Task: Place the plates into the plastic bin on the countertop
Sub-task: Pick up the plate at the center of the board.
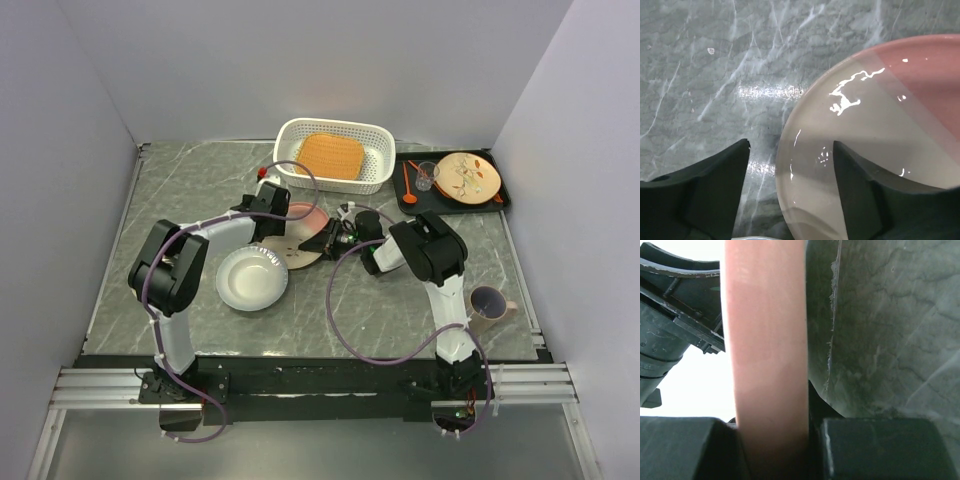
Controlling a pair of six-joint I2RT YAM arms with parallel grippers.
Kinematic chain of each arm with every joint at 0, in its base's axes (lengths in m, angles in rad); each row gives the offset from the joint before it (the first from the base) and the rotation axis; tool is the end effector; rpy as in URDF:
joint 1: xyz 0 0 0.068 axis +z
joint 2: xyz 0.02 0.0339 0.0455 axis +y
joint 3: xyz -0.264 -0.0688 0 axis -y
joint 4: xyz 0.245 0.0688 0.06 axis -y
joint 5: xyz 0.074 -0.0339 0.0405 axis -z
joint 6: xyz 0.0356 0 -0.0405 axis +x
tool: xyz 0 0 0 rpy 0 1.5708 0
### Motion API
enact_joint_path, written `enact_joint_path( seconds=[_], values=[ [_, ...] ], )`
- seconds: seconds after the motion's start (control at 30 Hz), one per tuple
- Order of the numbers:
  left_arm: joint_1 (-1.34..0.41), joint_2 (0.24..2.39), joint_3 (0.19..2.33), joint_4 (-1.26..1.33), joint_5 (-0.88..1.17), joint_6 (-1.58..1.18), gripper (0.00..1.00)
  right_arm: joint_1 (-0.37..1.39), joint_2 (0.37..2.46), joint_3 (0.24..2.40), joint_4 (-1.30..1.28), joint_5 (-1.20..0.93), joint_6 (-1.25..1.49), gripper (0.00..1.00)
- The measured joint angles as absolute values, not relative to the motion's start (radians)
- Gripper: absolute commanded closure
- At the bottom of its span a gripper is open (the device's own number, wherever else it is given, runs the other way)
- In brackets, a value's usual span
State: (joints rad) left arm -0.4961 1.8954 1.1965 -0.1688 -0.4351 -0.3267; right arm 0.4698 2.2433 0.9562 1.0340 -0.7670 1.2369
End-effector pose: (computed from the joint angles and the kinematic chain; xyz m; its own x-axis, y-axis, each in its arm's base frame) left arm 0.3581 -0.1768 0.1709 -0.6970 0.0463 -0.7156 -0.0335 0.9947 0.0970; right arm 0.3518 0.2063 0.0767 -0.9471 0.2820 -0.1531 -0.0922 0.2178 0.9716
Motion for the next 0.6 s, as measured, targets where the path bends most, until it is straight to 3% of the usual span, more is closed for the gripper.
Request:
enact_joint_path(
  seconds=[0.4,0.6],
  values=[
    [-0.457,1.845,1.136,-0.121,-0.342,-0.367,0.03,0.453,2.159,0.923,0.934,-0.745,1.167,1.0],
    [-0.432,1.805,1.084,-0.125,-0.28,-0.386,0.01,0.442,2.119,0.911,0.894,-0.73,1.114,1.0]
  ],
)
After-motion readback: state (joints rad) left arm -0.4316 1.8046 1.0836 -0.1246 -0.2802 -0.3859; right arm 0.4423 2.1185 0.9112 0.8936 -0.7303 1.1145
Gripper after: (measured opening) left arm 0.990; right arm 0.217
